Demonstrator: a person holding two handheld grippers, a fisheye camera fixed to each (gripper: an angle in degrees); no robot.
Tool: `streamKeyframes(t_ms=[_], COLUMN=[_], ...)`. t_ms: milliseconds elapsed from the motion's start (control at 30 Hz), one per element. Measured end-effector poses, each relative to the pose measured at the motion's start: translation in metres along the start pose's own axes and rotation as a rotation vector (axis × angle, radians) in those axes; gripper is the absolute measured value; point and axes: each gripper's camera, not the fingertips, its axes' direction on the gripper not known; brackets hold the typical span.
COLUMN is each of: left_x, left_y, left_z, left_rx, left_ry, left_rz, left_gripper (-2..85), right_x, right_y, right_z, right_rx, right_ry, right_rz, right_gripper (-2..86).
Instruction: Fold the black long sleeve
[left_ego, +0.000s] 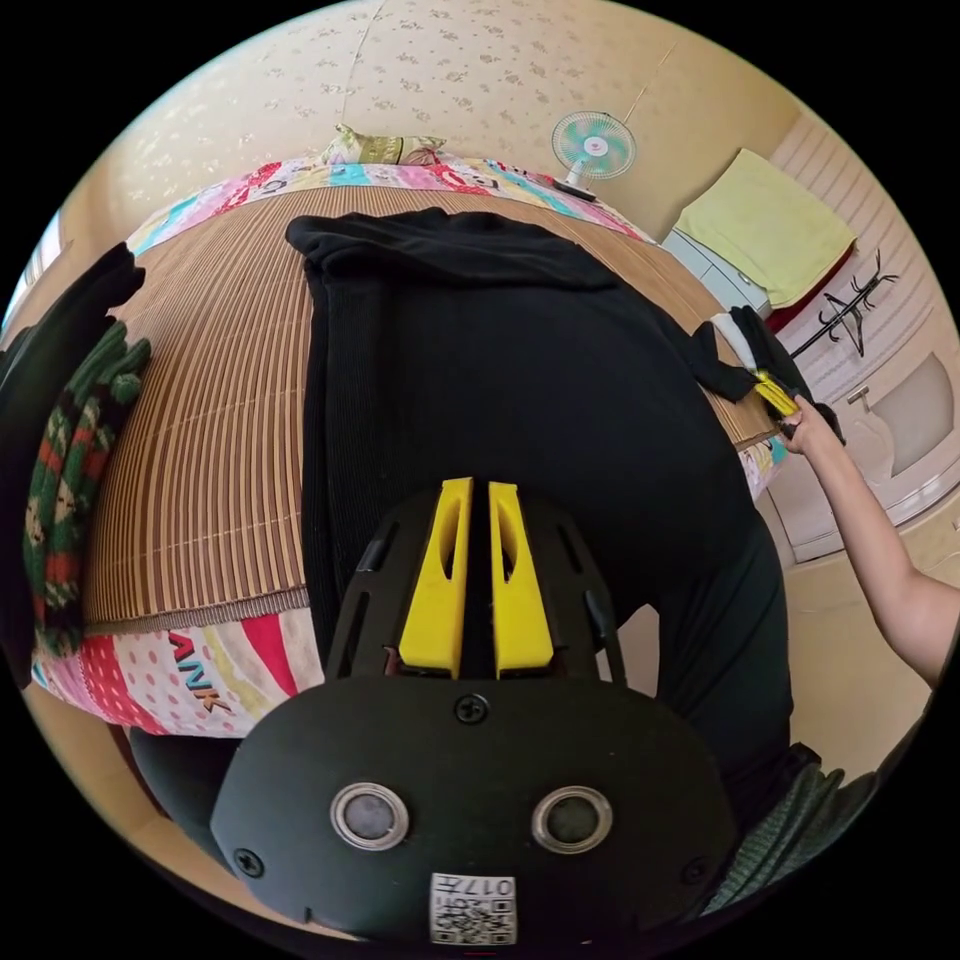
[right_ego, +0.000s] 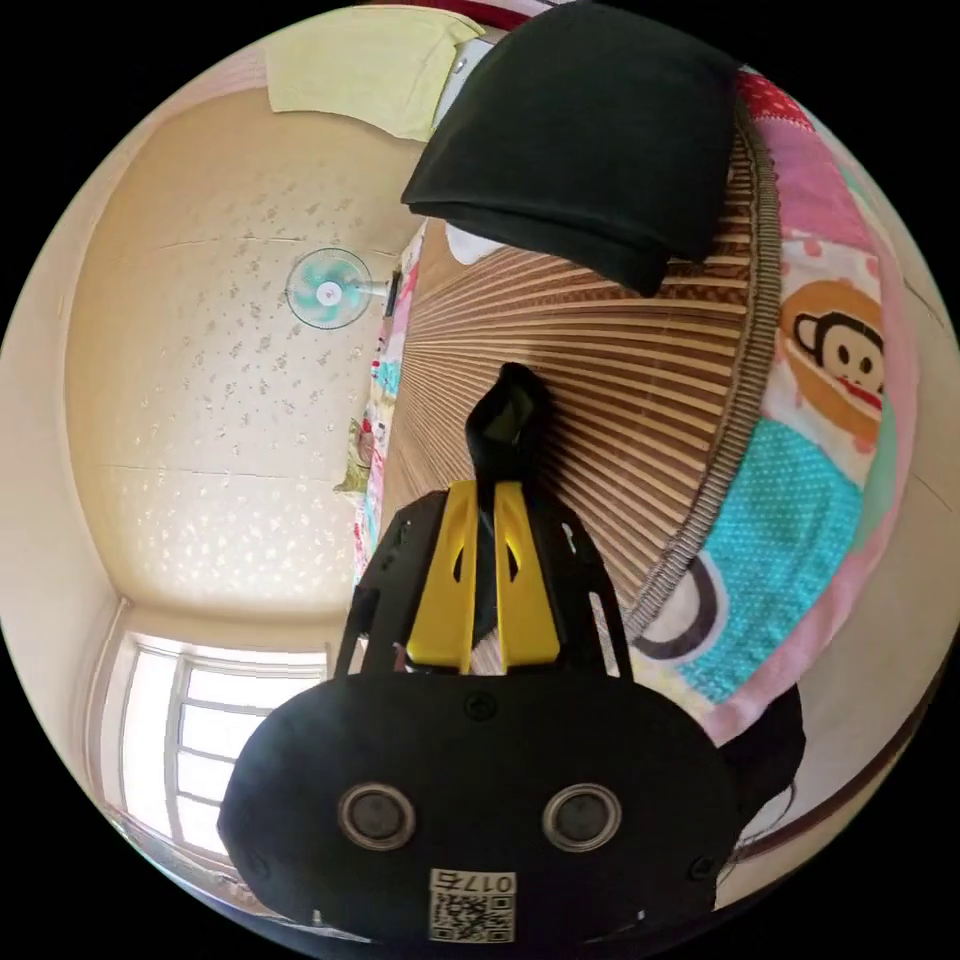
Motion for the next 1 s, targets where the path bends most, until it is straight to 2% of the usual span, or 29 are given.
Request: streamKeyframes(t_ms=[100, 233, 267, 333, 400, 433, 533, 633, 700, 833, 1000], left_x=[-0.006, -0.016, -0.018, -0.022, -0.026, -0.033, -0.069, -0.119, -0.148, -0.193, -0.222], left_y=[-0.006, -0.011, -0.013, -0.017, -0.022, -0.024, -0.020, -0.007, 0.000, 0.012, 0.030], left_z=[-0.009, -0.023, -0.028, -0.036, -0.048, -0.058, -0.095, -0.139, -0.158, -0.160, -0.147], left_rx=[-0.015, -0.004, -0.004, -0.015, -0.047, -0.067, -0.074, -0.053, -0.080, -0.320, -0.493], left_ry=[0.007, 0.010, 0.008, 0.003, -0.005, -0.016, -0.028, 0.082, 0.138, 0.258, 0.302], left_rz=[-0.008, -0.028, -0.028, -0.016, 0.008, -0.010, -0.089, -0.149, -0.164, -0.148, -0.165], left_gripper=[4.1, 4.1, 4.1, 4.0, 3.5, 2.5, 1.3, 2.9, 7.1, 13.5, 12.1], right_x=[-0.081, -0.235, -0.253, -0.312, -0.334, -0.335, -0.298, -0.225, -0.175, -0.079, -0.021], right_y=[0.027, 0.126, 0.143, 0.207, 0.250, 0.276, 0.312, 0.319, 0.319, 0.319, 0.328], right_z=[0.029, 0.090, 0.101, 0.157, 0.200, 0.215, 0.215, 0.200, 0.183, 0.116, 0.054], right_rx=[-0.018, -0.133, -0.159, -0.362, -0.566, -0.639, -0.647, -0.668, -0.681, -0.666, -0.720], right_ry=[-0.159, -0.427, -0.465, -0.551, -0.549, -0.544, -0.493, -0.377, -0.294, -0.050, 0.229], right_rz=[-0.195, -0.561, -0.596, -0.718, -0.785, -0.810, -0.840, -0.770, -0.721, -0.664, -0.664], right_gripper=[4.1, 4.7, 5.0, 7.4, 8.7, 8.2, 5.8, 4.6, 4.6, 5.9, 10.5])
